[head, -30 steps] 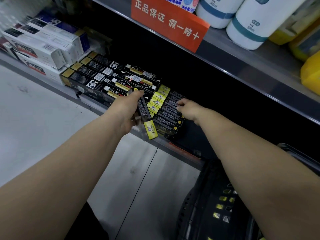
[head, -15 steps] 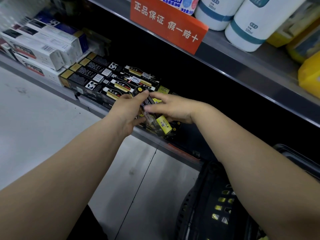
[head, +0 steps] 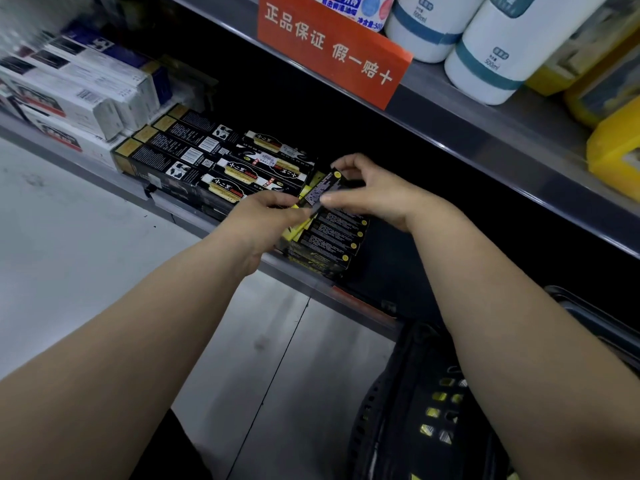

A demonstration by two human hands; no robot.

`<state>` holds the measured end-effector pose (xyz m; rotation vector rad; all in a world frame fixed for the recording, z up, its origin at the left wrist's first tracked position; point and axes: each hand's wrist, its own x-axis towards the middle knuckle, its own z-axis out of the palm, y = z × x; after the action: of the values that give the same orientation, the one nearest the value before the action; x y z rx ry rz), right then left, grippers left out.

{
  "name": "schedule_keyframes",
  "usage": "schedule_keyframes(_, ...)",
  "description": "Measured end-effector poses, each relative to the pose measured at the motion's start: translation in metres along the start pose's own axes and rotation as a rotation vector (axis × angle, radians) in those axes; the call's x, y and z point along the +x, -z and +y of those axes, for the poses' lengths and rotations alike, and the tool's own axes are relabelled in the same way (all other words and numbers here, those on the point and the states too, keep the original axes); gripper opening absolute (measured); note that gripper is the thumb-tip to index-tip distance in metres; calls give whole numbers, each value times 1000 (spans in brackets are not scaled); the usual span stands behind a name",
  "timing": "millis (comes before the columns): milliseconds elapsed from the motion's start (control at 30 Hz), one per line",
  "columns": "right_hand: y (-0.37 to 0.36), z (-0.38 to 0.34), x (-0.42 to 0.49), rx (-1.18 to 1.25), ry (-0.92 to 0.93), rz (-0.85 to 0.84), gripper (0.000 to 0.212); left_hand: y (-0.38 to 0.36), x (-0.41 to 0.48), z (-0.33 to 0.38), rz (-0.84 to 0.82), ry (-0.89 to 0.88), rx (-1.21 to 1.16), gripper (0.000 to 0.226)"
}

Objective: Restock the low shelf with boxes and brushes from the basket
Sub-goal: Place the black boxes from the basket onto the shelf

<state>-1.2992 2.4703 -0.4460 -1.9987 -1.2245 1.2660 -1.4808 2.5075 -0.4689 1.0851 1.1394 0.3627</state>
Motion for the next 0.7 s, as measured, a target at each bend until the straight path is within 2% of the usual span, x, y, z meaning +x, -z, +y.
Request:
schedule_keyframes(67,3,-1,-2,-301,124,-37,71,2,3,-1,29,-1,-22,14)
schedule_keyframes(133,0,-3,0,-348,198,-51,57,0,3,-2,43,-23,-19,8)
schedule_keyframes(200,-1,-2,4,-295,184,-14,38,-1,5,-3,125,-88,22,18)
schedule_keyframes(300,8,13,16,-286,79,192,34,2,6,-1,253,-156,42,41)
schedule_keyframes(367,17,28,24,-340,-26,414,37,2,7,-1,247,-148,37,38)
schedule_keyframes(433,22,43,31,-452,-119,542,34,0,6,-2,206,-144,64,28)
schedule_keyframes(500,19,58,36,-543,-144,516,32,-2,4,-3,193,-151,84,23)
schedule_keyframes(633,-1,74,44,-629,-139,253,38,-2,0,2,187,-147,80,17)
schedule_keyframes(700,-6,74,46,-618,-153,188,42,-4,-4,3,152,-147,98,14)
